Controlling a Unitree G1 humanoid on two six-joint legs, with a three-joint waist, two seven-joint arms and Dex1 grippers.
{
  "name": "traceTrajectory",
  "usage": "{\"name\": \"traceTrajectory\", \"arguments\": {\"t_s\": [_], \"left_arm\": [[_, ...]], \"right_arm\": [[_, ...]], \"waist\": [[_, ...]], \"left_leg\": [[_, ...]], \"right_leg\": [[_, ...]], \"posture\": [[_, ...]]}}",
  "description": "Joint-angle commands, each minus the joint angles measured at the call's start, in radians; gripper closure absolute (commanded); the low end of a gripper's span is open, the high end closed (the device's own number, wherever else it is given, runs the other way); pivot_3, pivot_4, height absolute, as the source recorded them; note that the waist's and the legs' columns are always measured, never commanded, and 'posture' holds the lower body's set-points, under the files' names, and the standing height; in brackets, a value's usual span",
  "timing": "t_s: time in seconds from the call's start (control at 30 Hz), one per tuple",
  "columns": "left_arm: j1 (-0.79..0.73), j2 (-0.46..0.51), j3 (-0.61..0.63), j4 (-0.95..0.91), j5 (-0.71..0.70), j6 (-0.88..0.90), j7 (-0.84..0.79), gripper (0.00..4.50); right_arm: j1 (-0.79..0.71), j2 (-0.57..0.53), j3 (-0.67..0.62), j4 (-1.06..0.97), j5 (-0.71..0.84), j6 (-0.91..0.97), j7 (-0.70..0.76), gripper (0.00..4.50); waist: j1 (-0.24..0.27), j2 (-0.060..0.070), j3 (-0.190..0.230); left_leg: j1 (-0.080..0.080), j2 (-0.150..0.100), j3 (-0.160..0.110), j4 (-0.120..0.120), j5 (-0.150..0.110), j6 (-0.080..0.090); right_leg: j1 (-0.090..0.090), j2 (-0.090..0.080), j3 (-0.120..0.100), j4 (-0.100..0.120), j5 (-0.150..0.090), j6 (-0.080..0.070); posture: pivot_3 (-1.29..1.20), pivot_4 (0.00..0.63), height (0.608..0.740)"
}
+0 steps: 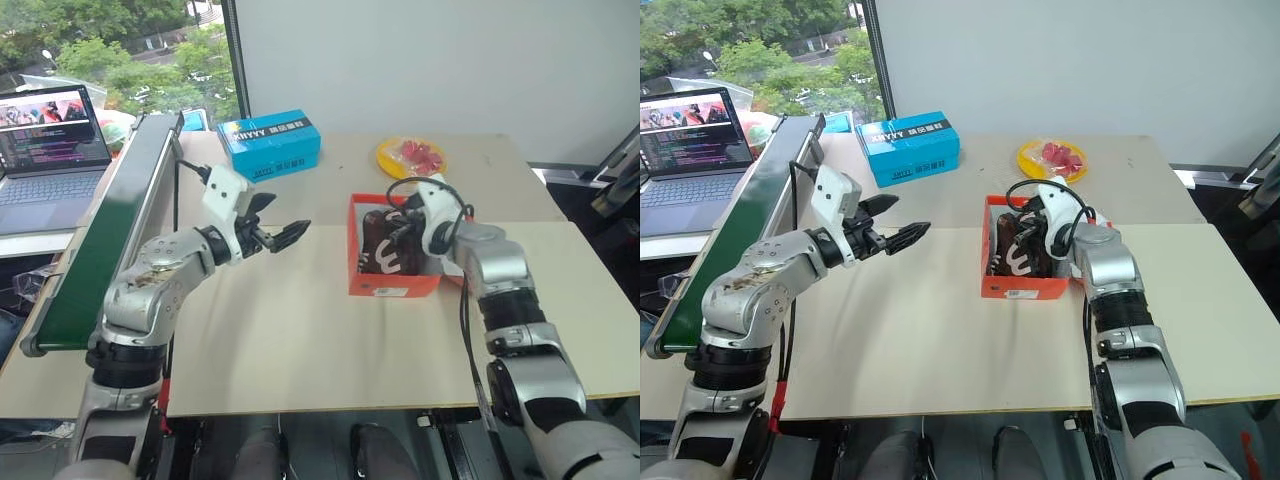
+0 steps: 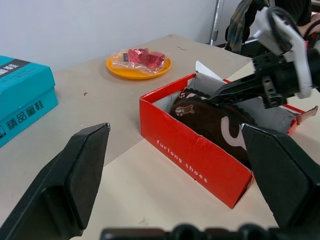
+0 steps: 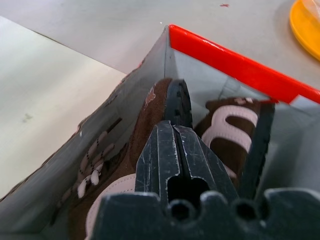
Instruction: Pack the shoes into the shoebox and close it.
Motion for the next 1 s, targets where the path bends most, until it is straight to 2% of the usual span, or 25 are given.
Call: {"name": "traceTrajectory", "arguments": {"t_s": [0.03, 0.23, 0.4, 0.5, 0.63, 0.77, 0.9, 1.0], "left_arm": [[0.001, 0.016, 0.028, -0.068, -0.017, 0.015, 0.001, 0.0], [0.005, 0.025, 0.032, -0.082, -0.014, 0.031, 0.002, 0.0], [0.004, 0.032, 0.027, -0.082, -0.013, 0.036, -0.013, 0.0], [-0.007, 0.034, 0.015, -0.061, -0.009, 0.026, -0.033, 0.0], [-0.036, 0.032, -0.01, -0.018, -0.006, 0.009, -0.077, 0.0], [-0.075, 0.017, -0.043, 0.047, 0.01, -0.028, -0.127, 0.0], [-0.116, 0.007, -0.084, 0.108, 0.03, -0.071, -0.184, 0.0], [-0.139, 0.012, -0.109, 0.13, 0.04, -0.09, -0.226, 0.0]], "right_arm": [[-0.051, 0.021, 0.019, 0.154, -0.032, -0.109, -0.006, 4.48], [-0.075, 0.043, 0.051, 0.273, -0.083, -0.204, -0.021, 4.48], [-0.055, 0.003, 0.073, 0.159, -0.115, -0.188, -0.014, 4.48], [-0.007, -0.053, 0.036, -0.13, -0.067, 0.006, 0.012, 4.48], [0.062, -0.086, -0.153, -0.613, 0.154, 0.493, 0.019, 4.48], [0.207, -0.161, -0.268, -0.916, 0.245, 0.73, 0.015, 4.48], [0.374, -0.126, -0.406, -1.081, 0.292, 0.892, -0.043, 4.48], [0.519, 0.019, -0.594, -1.178, 0.353, 0.933, -0.069, 4.48]], "waist": [[0.0, 0.0, 0.0], [0.001, 0.0, 0.0], [0.001, 0.0, 0.0], [0.006, 0.0, 0.0], [0.007, 0.001, 0.0], [0.017, 0.001, 0.0], [0.023, 0.0, 0.0], [0.027, 0.001, 0.0]], "left_leg": [[0.001, 0.0, 0.0, 0.0, 0.0, 0.0], [0.003, 0.0, 0.0, 0.0, 0.0, 0.0], [0.003, 0.0, 0.0, 0.0, 0.0, 0.0], [0.002, 0.0, -0.001, 0.0, 0.0, 0.0], [-0.003, 0.001, -0.001, 0.0, 0.0, 0.0], [-0.006, 0.001, -0.001, 0.001, 0.0, 0.001], [-0.004, -0.001, -0.001, 0.003, -0.001, 0.002], [-0.003, -0.001, -0.001, 0.003, -0.001, 0.002]], "right_leg": [[0.001, 0.0, 0.0, 0.0, 0.0, 0.0], [0.003, 0.0, 0.0, 0.0, 0.0, 0.0], [0.003, 0.0, 0.0, 0.0, 0.0, 0.0], [0.002, -0.001, 0.0, 0.001, 0.0, 0.0], [-0.002, -0.001, 0.0, 0.001, 0.0, 0.0], [-0.005, -0.001, -0.002, 0.002, 0.0, 0.0], [0.0, -0.001, -0.003, -0.002, 0.0, 0.0], [0.0, -0.001, -0.002, -0.002, 0.0, 0.0]], "posture": [[0.0, 0.15, 0.74], [0.0, 0.15, 0.74], [0.0, 0.15, 0.74], [0.0, 0.15, 0.74], [0.0, 0.15, 0.74], [0.0, 0.15, 0.74], [0.0, 0.15, 0.74], [0.0, 0.15, 0.74]]}}
